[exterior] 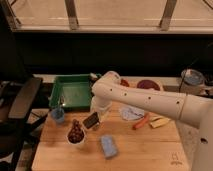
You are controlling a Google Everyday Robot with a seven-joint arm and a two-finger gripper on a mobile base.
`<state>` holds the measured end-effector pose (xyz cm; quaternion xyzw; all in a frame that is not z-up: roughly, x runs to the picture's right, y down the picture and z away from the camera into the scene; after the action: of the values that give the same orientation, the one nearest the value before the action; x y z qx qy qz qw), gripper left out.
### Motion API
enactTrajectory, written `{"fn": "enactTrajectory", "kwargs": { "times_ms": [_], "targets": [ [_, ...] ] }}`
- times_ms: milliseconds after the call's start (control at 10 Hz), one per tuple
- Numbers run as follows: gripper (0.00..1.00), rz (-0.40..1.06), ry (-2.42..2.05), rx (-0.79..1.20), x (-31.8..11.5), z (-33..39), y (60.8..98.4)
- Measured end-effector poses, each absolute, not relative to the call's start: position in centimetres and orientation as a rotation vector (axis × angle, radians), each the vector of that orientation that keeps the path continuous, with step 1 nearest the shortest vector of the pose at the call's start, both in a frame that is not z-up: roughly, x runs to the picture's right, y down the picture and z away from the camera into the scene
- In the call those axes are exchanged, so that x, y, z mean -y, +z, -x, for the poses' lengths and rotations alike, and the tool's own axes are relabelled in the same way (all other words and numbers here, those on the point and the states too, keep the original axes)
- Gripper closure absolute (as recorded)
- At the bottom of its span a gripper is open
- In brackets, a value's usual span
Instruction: Place eraser in metal cup
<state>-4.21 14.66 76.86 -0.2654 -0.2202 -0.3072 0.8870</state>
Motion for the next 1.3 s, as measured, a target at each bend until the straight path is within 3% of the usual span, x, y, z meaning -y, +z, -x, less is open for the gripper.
{"fn": "enactTrajectory", "kwargs": {
  "times_ms": [100,300,900,1300],
  "targets": [
    [0.99,0.558,-0.636,0.467,-15.0,4.5,76.9],
    [0.83,0.572,-0.622,0.48,-15.5,4.8,77.2],
    [0.24,0.576,-0.578,0.484,-15.6,4.0,77.1],
    [0.2,0.564,-0.566,0.476,-15.1,3.6,76.9]
  ]
}}
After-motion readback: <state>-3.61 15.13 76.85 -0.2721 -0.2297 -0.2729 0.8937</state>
